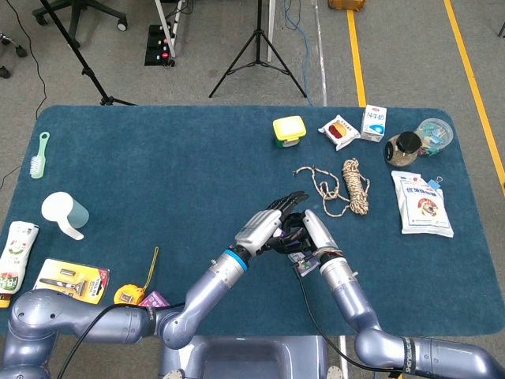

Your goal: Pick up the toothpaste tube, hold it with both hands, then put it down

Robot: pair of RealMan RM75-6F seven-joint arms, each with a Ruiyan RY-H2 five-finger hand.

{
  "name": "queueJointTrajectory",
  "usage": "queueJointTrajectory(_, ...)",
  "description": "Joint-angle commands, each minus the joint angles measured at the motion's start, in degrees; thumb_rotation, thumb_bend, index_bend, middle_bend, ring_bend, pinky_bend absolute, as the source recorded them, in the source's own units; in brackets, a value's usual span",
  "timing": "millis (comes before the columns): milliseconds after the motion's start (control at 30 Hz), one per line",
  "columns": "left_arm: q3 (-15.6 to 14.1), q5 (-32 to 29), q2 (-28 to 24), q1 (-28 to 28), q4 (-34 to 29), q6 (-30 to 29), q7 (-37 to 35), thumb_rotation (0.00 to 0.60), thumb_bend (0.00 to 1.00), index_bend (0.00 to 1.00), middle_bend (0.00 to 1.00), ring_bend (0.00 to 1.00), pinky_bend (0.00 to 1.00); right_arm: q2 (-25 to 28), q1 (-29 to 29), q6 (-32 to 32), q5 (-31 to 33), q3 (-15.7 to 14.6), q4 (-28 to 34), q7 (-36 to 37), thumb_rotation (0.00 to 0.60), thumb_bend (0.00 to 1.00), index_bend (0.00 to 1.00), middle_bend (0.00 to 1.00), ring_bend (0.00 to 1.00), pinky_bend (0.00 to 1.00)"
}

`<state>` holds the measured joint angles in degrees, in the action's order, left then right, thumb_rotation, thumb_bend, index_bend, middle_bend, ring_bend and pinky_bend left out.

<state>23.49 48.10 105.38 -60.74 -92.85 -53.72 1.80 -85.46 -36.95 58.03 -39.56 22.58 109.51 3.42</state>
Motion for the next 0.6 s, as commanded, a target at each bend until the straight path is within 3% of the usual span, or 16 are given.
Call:
queueJointTrajectory(33, 0.08, -0.05, 0.02, 0.03, -0.01, 0.00, 0.08, 0.000, 0.00, 0.00, 0.00, 0.00, 0.00, 0.07, 0.02, 0.03, 0.16, 0.02, 0.03, 0.32, 0.600, 0.52, 0.75, 0.98, 1.00, 1.00)
queueJointTrajectory(233, 0.83, 0.12, -2.03, 0.94, -1.84, -0.34, 0.24, 0.000, 0.00, 0.00, 0.00, 0.00, 0.00, 0.33, -0.09, 0.39, -0.27, -1.53, -1.09, -1.10, 0.600, 0.52, 0.75, 0.98, 1.00, 1.00)
queueJointTrajectory(333, 1.53, 0.46, -4.57, 2.09, -3.89, -0.89, 0.02, 0.000, 0.00, 0.00, 0.00, 0.00, 0.00, -0.08, -0.47, 2.28, -2.42, -4.43, -2.87, -5.55, 0.600, 0.52, 0.76, 0.98, 1.00, 1.00)
queueJointTrajectory(600, 1.28, 1.13, -11.17, 5.19, -7.58, -1.64, 0.03, 0.000, 0.00, 0.00, 0.00, 0.00, 0.00, -0.27, -0.45, 1.81, -2.09, -6.47, -4.30, -7.58, 0.600, 0.52, 0.76, 0.98, 1.00, 1.00)
